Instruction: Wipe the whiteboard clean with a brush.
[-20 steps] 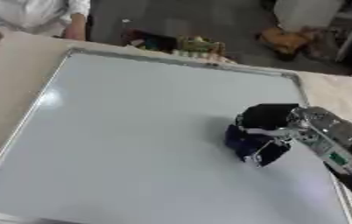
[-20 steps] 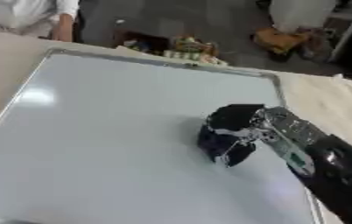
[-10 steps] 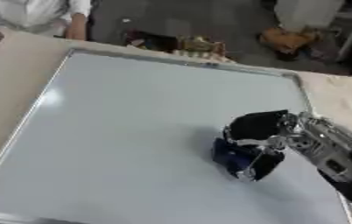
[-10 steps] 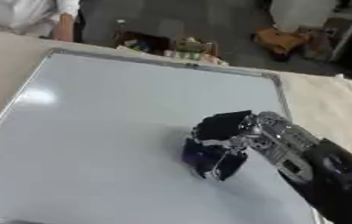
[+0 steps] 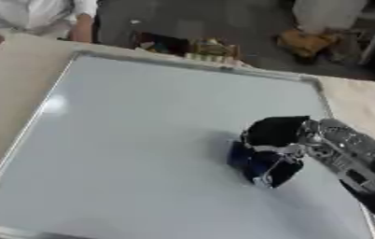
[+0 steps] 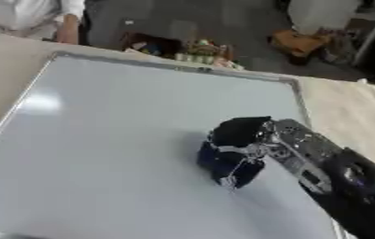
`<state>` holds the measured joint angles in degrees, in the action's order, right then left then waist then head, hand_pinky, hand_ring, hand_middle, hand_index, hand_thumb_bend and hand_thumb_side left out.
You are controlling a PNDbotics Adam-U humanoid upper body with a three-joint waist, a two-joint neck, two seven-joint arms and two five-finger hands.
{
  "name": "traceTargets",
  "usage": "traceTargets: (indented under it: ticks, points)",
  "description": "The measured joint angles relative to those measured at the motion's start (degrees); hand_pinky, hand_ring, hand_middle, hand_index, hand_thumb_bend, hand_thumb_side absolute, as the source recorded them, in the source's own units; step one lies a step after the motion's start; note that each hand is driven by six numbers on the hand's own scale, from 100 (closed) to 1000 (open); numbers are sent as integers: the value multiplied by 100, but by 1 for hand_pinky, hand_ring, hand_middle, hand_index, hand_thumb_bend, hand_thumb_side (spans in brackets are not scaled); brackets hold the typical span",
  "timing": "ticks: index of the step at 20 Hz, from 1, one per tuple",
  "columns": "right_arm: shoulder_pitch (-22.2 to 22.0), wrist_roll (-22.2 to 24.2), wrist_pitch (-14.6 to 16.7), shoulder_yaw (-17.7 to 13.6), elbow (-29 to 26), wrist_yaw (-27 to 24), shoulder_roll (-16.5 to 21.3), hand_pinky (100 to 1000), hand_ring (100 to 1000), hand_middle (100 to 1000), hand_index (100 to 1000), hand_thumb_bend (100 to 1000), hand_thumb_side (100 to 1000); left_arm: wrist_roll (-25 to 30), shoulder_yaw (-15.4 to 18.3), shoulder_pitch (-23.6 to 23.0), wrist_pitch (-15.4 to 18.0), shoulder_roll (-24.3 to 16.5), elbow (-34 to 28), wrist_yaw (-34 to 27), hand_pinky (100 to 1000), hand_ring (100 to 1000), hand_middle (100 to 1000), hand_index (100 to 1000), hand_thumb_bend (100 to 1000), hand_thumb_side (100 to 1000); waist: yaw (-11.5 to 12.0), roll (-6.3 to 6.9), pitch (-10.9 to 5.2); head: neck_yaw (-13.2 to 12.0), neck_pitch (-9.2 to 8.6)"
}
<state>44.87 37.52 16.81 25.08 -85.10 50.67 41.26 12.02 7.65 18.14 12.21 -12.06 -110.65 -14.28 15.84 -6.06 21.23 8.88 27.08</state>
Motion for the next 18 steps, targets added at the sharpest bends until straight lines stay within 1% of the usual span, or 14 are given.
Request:
traceTargets:
  ticks: [4, 12, 15, 18]
  points:
    - [102, -284, -12, -171, 430, 311, -92, 671, 653, 191, 213, 100, 437, 12, 0, 0, 4, 0, 0, 1, 681, 612, 612, 756, 244, 987, 10, 5, 4, 6, -5]
    - [367, -874, -153, -632, 1419, 809, -259, 673, 654, 189, 212, 100, 450, 26, 0, 2, 17, 0, 0, 6, 679, 613, 613, 757, 244, 988, 19, 16, 17, 3, -45]
    - [480, -1023, -176, -795, 1768, 917, -325, 668, 650, 186, 209, 100, 433, 28, 0, 4, 20, 0, 1, 11, 678, 614, 613, 757, 243, 988, 28, 16, 19, -1, -54]
    - [566, -1068, -158, -905, 2002, 921, -370, 666, 648, 185, 207, 100, 426, 29, 0, 6, 20, 1, 1, 12, 677, 614, 613, 757, 244, 987, 37, 17, 20, -14, -55]
